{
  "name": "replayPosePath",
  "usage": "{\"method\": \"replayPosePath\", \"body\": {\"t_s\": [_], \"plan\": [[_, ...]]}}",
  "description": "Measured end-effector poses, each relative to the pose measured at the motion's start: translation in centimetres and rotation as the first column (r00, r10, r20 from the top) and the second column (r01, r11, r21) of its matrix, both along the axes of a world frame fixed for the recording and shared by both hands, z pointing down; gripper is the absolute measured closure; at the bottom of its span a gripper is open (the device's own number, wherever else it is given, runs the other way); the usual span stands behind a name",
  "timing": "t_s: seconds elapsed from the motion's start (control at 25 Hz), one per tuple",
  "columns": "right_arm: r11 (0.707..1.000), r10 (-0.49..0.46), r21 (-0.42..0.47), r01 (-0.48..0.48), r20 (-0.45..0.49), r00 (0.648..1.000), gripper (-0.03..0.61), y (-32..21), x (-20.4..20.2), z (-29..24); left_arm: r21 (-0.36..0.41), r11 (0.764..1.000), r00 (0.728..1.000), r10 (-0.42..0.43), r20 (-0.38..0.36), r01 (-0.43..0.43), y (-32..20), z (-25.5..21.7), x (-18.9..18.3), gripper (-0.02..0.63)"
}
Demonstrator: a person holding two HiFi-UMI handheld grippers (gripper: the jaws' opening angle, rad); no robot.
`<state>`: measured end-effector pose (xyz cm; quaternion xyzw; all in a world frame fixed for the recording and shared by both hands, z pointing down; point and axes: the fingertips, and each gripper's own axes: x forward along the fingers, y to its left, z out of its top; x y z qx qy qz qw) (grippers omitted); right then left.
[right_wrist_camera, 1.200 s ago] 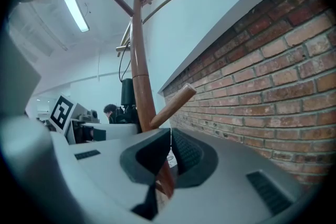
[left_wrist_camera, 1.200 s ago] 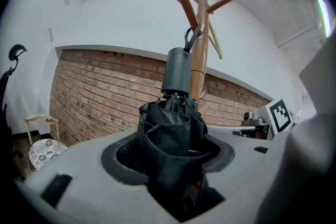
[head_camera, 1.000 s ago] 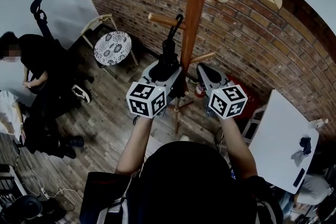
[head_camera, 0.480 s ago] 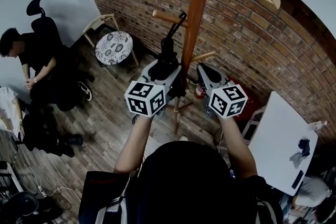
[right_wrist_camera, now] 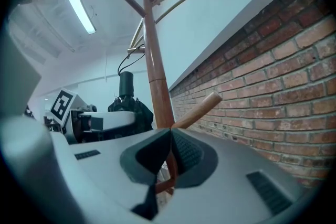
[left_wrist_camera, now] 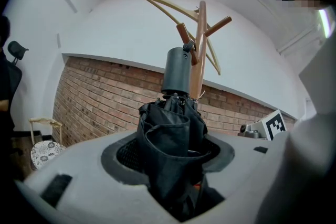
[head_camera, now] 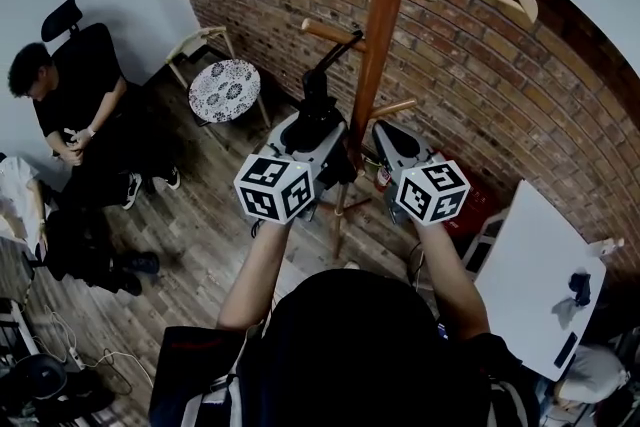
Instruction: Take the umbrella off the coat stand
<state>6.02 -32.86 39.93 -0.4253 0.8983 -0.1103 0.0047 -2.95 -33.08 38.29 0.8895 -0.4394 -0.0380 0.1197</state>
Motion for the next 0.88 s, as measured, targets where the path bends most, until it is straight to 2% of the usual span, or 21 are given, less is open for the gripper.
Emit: {"method": "replayPosePath", "body": {"t_s": [0.88], "plan": [[0.997, -0.076, 0.027, 0.075, 0.009, 0.997, 0.549, 0.4, -2.5, -2.1, 0.046, 0.997, 0.999, -0.054, -0.002, 0.054, 0.1, -3.1, -1.8, 0.353]]}}
